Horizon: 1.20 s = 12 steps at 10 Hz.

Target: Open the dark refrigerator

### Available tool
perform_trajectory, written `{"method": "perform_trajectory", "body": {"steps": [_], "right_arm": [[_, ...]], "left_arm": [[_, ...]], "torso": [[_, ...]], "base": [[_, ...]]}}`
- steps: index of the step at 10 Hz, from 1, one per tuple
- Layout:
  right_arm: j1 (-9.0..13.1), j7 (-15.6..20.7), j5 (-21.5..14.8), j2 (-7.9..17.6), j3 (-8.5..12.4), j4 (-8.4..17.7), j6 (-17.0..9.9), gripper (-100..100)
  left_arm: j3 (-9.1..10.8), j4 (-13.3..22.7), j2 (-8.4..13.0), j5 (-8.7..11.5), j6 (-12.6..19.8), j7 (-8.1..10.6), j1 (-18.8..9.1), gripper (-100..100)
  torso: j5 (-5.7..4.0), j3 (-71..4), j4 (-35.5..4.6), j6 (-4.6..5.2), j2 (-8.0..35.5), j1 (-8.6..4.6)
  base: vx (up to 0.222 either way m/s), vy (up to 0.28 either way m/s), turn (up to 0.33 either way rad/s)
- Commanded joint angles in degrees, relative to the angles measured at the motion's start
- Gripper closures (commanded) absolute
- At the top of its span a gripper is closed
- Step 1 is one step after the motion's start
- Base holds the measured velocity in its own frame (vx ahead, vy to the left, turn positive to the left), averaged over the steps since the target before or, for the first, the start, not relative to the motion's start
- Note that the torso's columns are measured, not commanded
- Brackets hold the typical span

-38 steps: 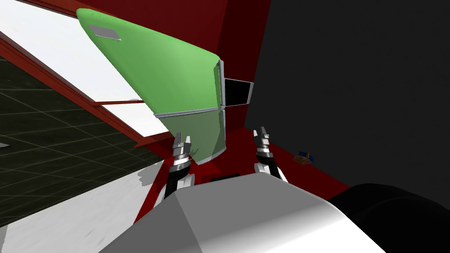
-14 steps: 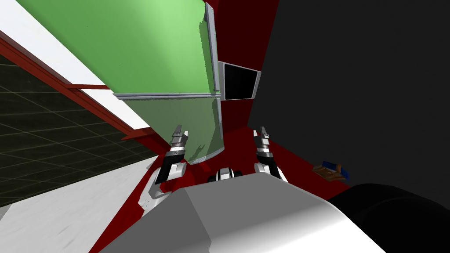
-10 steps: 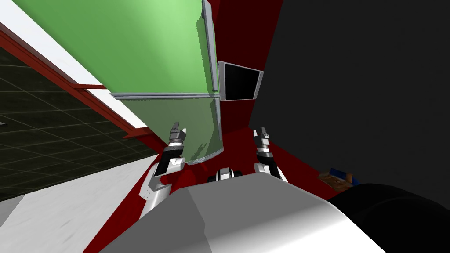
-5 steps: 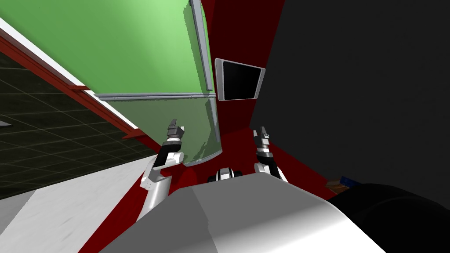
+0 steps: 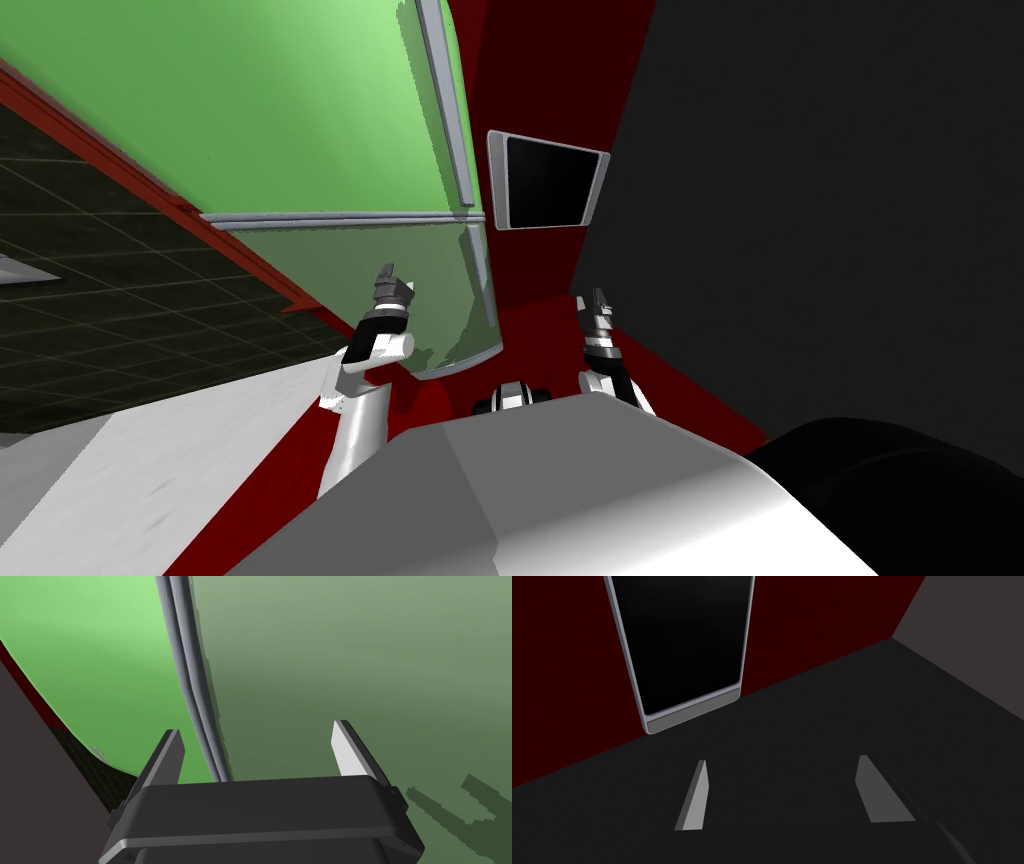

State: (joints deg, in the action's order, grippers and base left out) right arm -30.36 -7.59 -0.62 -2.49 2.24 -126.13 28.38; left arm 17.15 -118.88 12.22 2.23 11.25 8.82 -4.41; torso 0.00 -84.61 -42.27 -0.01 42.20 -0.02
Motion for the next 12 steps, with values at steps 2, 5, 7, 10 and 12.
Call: {"method": "perform_trajectory", "body": {"steps": [2, 5, 7, 10, 12], "right_arm": [[0.0, 0.0, 0.0, 0.0, 0.0, 0.0, 0.0, 0], [0.0, 0.0, 0.0, 0.0, 0.0, 0.0, 0.0, 0], [0.0, 0.0, 0.0, 0.0, 0.0, 0.0, 0.0, 0], [0.0, 0.0, 0.0, 0.0, 0.0, 0.0, 0.0, 0], [0.0, 0.0, 0.0, 0.0, 0.0, 0.0, 0.0, 0]], "left_arm": [[2.46, 1.9, 0.4, 1.2, 5.2, 0.72, -4.4, -100], [5.67, 3.8, 0.8, 2.6, 10.1, 1.59, -9.6, -100], [7.28, 4.9, 1.1, 3.4, 12.8, 2.02, -12.4, -100], [8.88, 5.9, 1.3, 4.1, 17.4, 2.44, -15.6, -100], [10.46, 7.0, 1.6, 4.9, 20.7, 2.86, -18.4, -100]], "torso": [[0.0, 0.0, 0.0, 0.0, 0.1, 0.02], [-0.02, 0.1, 0.0, 0.03, 0.1, 0.01], [0.02, 0.0, 0.0, 0.02, 0.1, 0.11], [0.0, 0.1, 0.0, 0.01, 0.1, 0.01], [-0.04, 0.0, 0.0, 0.01, 0.0, -0.11]], "base": [[0.065, -0.139, 0.067], [0.067, -0.159, 0.083], [0.074, -0.144, 0.064], [0.053, -0.145, 0.068], [0.068, -0.164, 0.076]]}}
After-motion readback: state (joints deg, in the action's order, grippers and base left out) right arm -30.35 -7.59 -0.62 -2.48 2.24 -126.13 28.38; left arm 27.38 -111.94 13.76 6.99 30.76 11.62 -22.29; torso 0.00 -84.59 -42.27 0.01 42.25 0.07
